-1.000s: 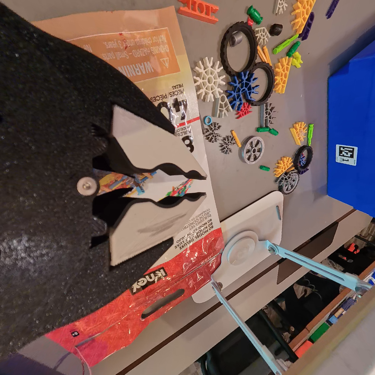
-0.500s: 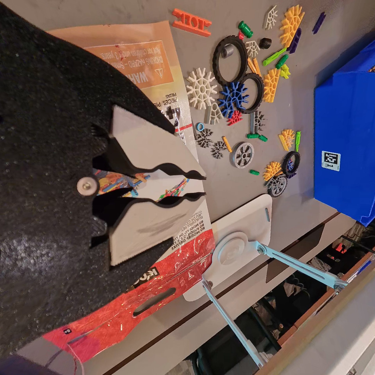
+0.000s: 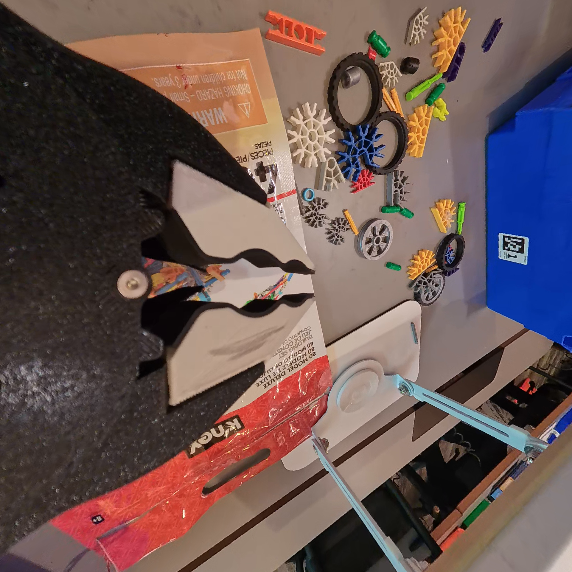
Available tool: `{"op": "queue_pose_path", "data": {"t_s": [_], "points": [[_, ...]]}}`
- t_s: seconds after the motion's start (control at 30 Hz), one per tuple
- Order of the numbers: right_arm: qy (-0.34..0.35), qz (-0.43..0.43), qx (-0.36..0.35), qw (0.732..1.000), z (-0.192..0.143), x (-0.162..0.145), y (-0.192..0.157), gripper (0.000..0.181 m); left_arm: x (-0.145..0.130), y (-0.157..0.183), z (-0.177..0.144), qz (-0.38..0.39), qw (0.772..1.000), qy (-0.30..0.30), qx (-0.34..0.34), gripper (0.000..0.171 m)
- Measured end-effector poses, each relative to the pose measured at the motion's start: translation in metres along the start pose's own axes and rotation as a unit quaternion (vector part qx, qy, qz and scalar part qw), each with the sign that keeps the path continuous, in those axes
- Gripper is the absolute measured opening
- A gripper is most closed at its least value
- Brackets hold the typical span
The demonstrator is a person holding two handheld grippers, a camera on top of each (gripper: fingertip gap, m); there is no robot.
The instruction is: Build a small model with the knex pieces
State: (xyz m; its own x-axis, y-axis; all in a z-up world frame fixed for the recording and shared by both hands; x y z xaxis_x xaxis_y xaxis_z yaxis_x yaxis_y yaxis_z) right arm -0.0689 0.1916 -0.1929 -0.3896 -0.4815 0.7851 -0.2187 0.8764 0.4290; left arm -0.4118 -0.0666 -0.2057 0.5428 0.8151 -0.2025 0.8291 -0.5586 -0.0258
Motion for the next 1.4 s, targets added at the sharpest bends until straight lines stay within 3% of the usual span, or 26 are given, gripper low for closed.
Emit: {"op": "queue_pose_path", "data": {"t_s": [0.4,0.73,0.87,1.0,1.1,1.2,1.4], "points": [[0.000,-0.001,0.003,1.000,0.000,0.001,-0.001,0.011,0.003,-0.019,-0.008,-0.019,0.998,0.031,0.054,0.010],[-0.002,-0.003,0.006,1.000,0.000,0.001,-0.001,0.011,-0.002,-0.014,-0.004,0.005,0.999,0.025,0.032,0.008],[-0.002,-0.003,0.006,1.000,0.000,0.001,-0.001,0.011,0.002,-0.018,-0.015,-0.013,0.997,0.073,0.027,0.004],[0.004,-0.002,0.008,1.000,0.000,0.004,-0.003,0.011,0.007,-0.019,-0.040,-0.049,0.983,0.177,0.012,0.002],[0.008,-0.008,0.010,1.000,-0.001,0.008,-0.005,0.011,0.012,-0.012,-0.064,-0.073,0.960,0.270,-0.004,0.002],[0.014,-0.013,0.008,1.000,-0.002,0.014,-0.006,0.011,0.021,0.007,-0.084,-0.079,0.938,0.336,-0.015,0.002],[0.019,-0.031,0.007,0.999,-0.006,0.025,-0.011,0.011,0.054,0.080,-0.121,-0.044,0.917,0.396,-0.007,0.002]]}}
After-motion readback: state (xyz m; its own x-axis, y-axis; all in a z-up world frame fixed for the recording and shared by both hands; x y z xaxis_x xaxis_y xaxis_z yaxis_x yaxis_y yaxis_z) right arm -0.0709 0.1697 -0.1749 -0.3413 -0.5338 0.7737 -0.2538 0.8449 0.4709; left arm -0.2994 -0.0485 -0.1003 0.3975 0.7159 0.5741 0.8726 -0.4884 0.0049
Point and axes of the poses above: each gripper's, where its closed fingertips meet, z out along the fingers, x out of its top, y = z × x across the jaws, the point moved 6 cm from there along -z, back along the fingers, and after that the axes turned 6 degrees about -z, right-handed, at the moved point
